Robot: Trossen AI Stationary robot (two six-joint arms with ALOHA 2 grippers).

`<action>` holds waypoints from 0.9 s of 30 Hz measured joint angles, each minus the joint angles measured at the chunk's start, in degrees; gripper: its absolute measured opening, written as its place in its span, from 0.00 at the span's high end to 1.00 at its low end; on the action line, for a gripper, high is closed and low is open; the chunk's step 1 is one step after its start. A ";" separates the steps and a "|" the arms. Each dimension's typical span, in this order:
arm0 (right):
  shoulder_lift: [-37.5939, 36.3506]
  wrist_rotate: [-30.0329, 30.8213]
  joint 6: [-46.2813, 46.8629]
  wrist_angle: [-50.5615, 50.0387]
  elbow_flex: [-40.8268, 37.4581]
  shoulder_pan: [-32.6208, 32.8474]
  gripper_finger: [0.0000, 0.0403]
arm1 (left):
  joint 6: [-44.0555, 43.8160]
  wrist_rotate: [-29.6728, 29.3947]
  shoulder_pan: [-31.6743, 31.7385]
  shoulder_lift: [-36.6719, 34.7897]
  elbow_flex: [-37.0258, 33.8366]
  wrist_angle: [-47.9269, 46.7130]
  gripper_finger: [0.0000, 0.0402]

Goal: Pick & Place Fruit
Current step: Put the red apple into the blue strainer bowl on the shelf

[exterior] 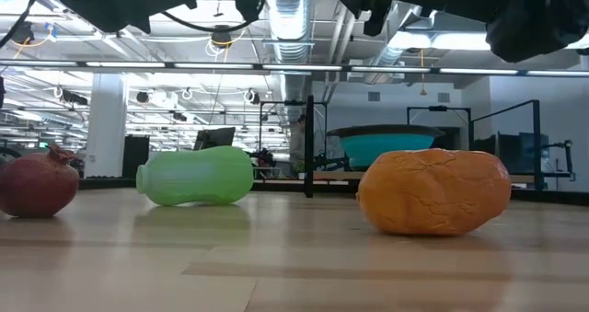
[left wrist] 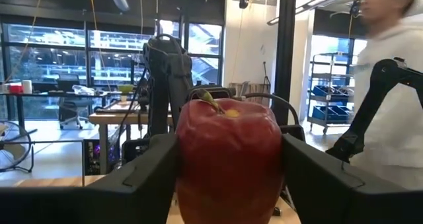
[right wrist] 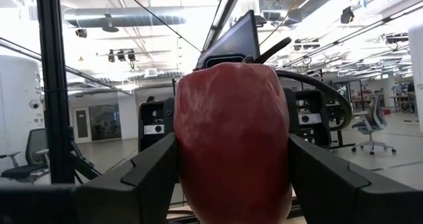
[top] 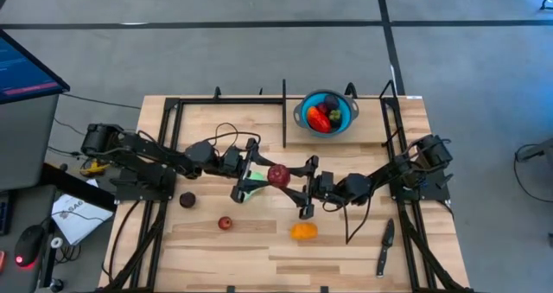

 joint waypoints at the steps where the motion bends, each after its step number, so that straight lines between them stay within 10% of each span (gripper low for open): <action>1: -0.03 0.00 0.05 -0.26 0.00 -0.03 0.38 | 0.01 0.02 0.00 0.00 -0.02 -0.02 0.42; 9: -1.05 6.66 -0.20 -9.14 -1.23 1.17 0.24 | 0.24 -0.59 0.04 -0.67 -0.04 -4.57 0.44; 19: -19.08 25.22 5.33 -48.15 -0.04 9.51 0.08 | 3.41 -0.90 0.46 -3.69 0.07 -16.78 0.44; 27: -21.13 20.16 5.29 -66.44 9.96 6.75 0.11 | 3.54 -0.92 0.37 -3.37 0.04 -17.43 0.44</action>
